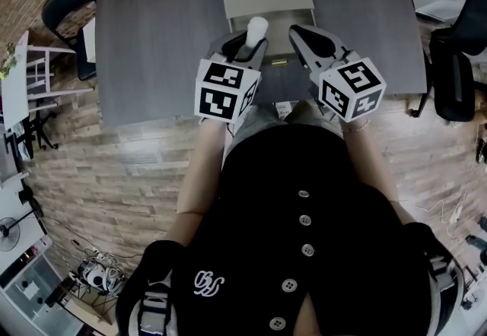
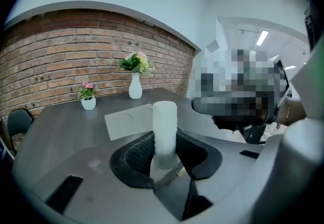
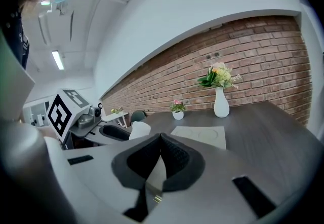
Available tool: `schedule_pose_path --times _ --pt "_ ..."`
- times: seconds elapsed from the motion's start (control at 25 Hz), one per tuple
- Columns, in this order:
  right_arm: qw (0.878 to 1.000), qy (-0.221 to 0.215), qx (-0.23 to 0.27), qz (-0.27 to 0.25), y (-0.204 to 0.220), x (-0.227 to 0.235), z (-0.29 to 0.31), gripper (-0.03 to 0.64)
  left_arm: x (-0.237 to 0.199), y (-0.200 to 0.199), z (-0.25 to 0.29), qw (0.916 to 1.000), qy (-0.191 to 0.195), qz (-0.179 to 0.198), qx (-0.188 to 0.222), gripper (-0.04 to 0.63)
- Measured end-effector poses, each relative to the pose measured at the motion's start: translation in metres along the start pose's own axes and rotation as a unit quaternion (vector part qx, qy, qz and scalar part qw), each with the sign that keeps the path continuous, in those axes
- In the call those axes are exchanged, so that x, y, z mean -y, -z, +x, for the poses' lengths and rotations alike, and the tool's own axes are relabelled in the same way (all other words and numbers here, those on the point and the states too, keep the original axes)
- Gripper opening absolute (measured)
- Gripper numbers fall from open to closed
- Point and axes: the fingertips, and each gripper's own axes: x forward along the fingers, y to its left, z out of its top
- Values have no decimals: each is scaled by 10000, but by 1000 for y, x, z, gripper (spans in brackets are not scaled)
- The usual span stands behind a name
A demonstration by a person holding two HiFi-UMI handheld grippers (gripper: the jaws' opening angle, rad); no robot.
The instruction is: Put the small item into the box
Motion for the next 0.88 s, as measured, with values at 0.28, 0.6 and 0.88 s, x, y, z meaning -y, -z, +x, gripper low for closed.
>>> schedule_pose_path --times 0.28,0.6,0.88 --pt "9998 26 -146 164 12 17 7 2 0 3 26 9951 326 783 -499 126" --pt "9988 110 -289 381 31 30 12 2 -1 43 64 9639 600 2022 -1625 126" --pt "9967 251 -474 608 52 41 14 2 -7 73 99 9332 733 2656 -2308 127"
